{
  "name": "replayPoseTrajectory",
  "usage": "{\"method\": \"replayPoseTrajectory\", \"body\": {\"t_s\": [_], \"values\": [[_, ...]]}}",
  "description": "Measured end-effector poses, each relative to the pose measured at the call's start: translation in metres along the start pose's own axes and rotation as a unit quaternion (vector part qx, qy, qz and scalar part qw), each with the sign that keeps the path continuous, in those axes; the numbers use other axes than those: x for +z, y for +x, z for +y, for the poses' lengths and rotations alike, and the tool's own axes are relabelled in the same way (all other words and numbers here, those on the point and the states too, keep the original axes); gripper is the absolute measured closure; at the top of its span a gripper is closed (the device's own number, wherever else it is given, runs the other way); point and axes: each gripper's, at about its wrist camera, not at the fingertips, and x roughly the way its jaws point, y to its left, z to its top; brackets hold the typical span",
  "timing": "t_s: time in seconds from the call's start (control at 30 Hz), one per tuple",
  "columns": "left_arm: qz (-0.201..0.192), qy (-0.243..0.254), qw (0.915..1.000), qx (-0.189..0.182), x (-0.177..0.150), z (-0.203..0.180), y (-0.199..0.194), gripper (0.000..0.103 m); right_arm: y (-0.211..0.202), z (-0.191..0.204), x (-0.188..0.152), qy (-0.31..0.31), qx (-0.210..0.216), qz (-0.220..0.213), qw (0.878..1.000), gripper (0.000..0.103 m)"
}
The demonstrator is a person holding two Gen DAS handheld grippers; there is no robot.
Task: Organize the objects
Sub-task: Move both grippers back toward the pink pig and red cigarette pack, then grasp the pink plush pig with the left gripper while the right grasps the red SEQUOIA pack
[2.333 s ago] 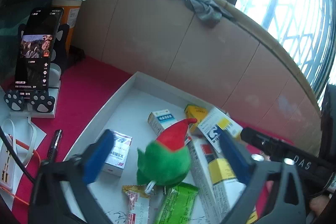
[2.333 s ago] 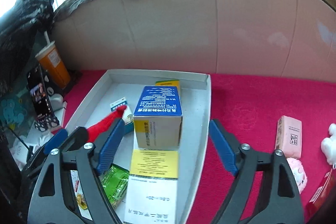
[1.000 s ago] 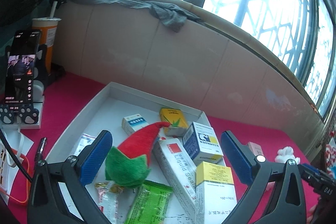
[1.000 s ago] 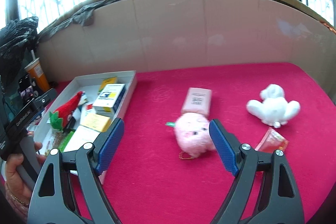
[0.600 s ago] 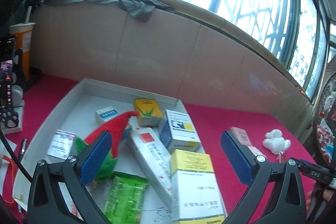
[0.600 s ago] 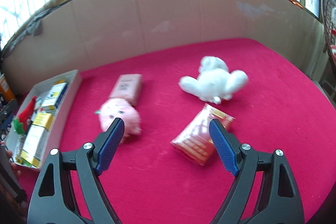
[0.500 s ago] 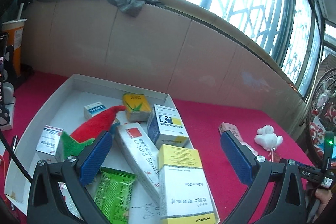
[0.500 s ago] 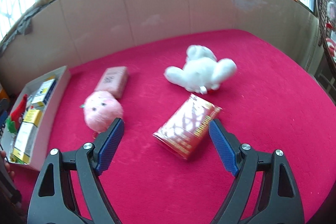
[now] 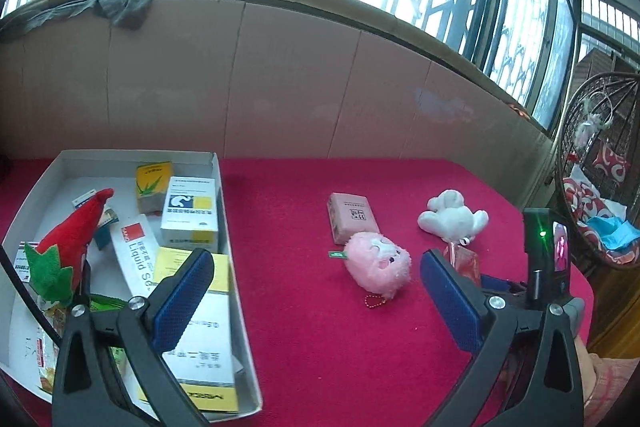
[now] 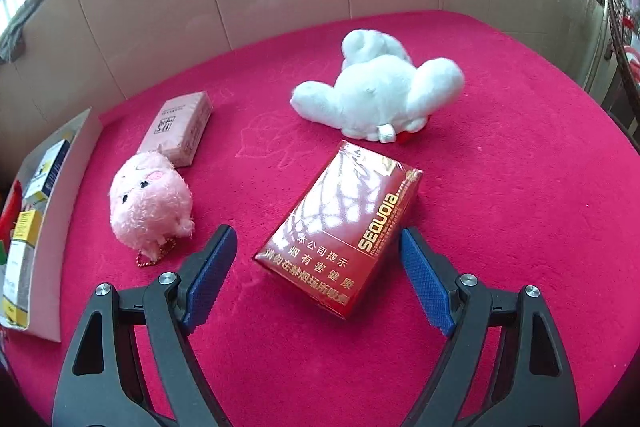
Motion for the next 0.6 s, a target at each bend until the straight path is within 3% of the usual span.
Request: {"method": "replayPoseTrajectory", "body": {"t_s": [0.1, 0.2, 0.27, 0.3, 0.43, 0.6], "values": [[0.025, 0.003, 0.9997, -0.002, 0.000, -0.024, 0.019, 0.000, 0.006, 0.006, -0.001, -0.013, -0.016, 0.006, 1.000, 0.019], [0.058, 0.007, 0.9983, 0.000, -0.006, -0.046, 0.047, 0.000, 0.001, -0.001, -0.002, -0.016, -0.004, 0.007, 1.000, 0.020], [0.084, 0.004, 0.9965, 0.005, -0.011, -0.055, 0.070, 0.000, -0.004, -0.009, -0.004, -0.024, 0.007, 0.007, 1.000, 0.028], [0.096, -0.004, 0.9953, 0.013, -0.013, -0.057, 0.083, 0.000, -0.007, -0.013, -0.005, -0.027, 0.007, 0.006, 1.000, 0.040], [0.129, -0.040, 0.9901, 0.039, -0.016, -0.057, 0.115, 0.000, -0.018, -0.040, -0.010, -0.024, 0.023, 0.005, 0.999, 0.040], [0.139, -0.031, 0.9844, 0.103, -0.018, -0.058, 0.137, 0.000, -0.020, -0.056, -0.012, -0.007, 0.040, -0.004, 0.999, 0.040]]}}
